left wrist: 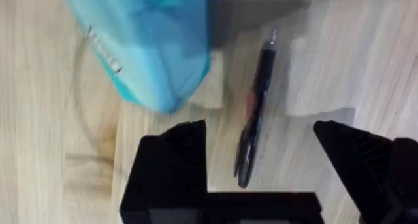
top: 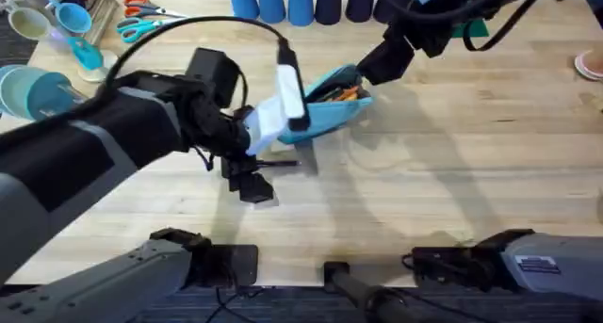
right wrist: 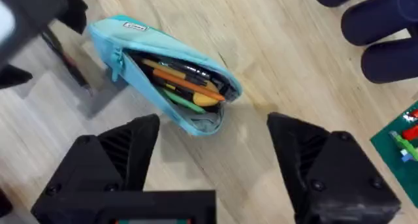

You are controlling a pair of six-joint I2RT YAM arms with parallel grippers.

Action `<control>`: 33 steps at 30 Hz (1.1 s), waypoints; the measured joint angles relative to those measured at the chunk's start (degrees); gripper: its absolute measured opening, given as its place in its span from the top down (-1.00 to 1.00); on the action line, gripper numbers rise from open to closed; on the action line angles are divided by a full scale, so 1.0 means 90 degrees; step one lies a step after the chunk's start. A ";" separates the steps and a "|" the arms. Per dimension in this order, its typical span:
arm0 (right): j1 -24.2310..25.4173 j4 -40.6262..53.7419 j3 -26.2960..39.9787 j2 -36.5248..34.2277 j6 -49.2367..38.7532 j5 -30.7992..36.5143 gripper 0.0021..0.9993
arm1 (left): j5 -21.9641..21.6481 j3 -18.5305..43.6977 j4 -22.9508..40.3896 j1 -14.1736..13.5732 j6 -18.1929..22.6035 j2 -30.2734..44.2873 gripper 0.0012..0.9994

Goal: Unzip the bag, pick up the pens from the table one at a time and place them inside, then zip the bag closed.

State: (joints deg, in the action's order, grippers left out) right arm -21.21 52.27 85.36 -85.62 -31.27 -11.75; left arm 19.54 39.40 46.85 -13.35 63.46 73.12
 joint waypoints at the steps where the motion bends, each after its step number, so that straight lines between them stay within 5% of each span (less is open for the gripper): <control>1: 0.0000 0.0000 0.0000 0.0000 0.0000 -0.0002 -0.99 | -0.0069 0.0000 -0.0001 -0.0112 0.0000 0.0000 -0.99; 7: 0.0000 0.0000 0.0000 0.0000 0.0000 0.0000 -0.99 | -0.0387 0.0000 -0.0175 -0.0531 -0.0001 0.0224 -0.99; 21: 0.0000 0.0002 0.0000 0.0000 0.0000 0.0000 -0.99 | -0.0439 0.0010 -0.0257 -0.0587 -0.0219 0.0308 -0.89; 33: 0.0000 0.0000 0.0000 0.0002 0.0000 0.0000 -0.99 | -0.0304 0.0010 -0.0328 -0.0640 -0.0289 0.0333 0.85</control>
State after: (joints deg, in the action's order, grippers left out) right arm -21.21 52.27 85.36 -85.60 -31.27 -11.75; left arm 16.81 39.48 43.90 -19.11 60.86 76.12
